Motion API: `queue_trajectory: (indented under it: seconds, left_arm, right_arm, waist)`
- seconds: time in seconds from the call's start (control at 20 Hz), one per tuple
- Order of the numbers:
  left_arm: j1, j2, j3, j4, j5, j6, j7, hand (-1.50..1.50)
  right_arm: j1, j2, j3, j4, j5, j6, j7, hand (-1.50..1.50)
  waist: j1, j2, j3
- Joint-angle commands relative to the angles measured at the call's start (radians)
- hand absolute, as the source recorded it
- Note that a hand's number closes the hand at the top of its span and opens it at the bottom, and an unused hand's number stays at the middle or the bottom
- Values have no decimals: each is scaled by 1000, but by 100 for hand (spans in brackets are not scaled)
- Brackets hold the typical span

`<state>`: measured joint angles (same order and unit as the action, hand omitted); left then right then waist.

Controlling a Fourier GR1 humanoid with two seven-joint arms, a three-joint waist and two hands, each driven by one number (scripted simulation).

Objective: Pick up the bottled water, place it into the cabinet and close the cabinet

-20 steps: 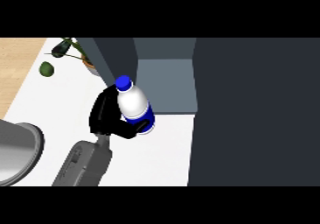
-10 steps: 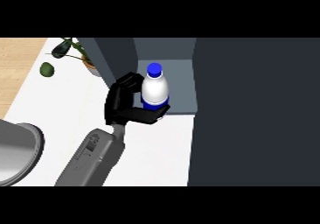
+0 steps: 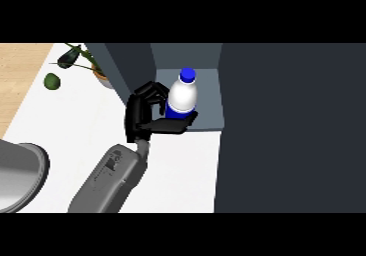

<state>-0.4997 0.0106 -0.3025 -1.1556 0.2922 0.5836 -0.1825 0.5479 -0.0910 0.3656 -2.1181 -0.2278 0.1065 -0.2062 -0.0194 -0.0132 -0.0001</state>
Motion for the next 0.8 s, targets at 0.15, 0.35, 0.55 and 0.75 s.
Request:
queue_trajectory:
  seconds: [0.15,0.35,0.55,0.75]
  left_arm:
    - [-378,10,85,325,-36,-32,46,150]
    - [-509,-5,129,549,-56,-64,-28,150]
    - [-557,10,189,703,-50,-72,-126,150]
    - [-605,-7,195,823,-87,-12,-176,150]
  right_arm:
    - [49,-32,-15,-18,-23,30,-31,-150]
    - [-14,2,28,-7,13,-9,23,-150]
    - [24,-20,13,19,0,22,-26,-150]
    - [-32,2,-5,36,-26,8,-8,-150]
  waist:
    - [-48,26,0]
    - [-44,33,-1]
    - [-43,31,0]
    - [-41,35,0]
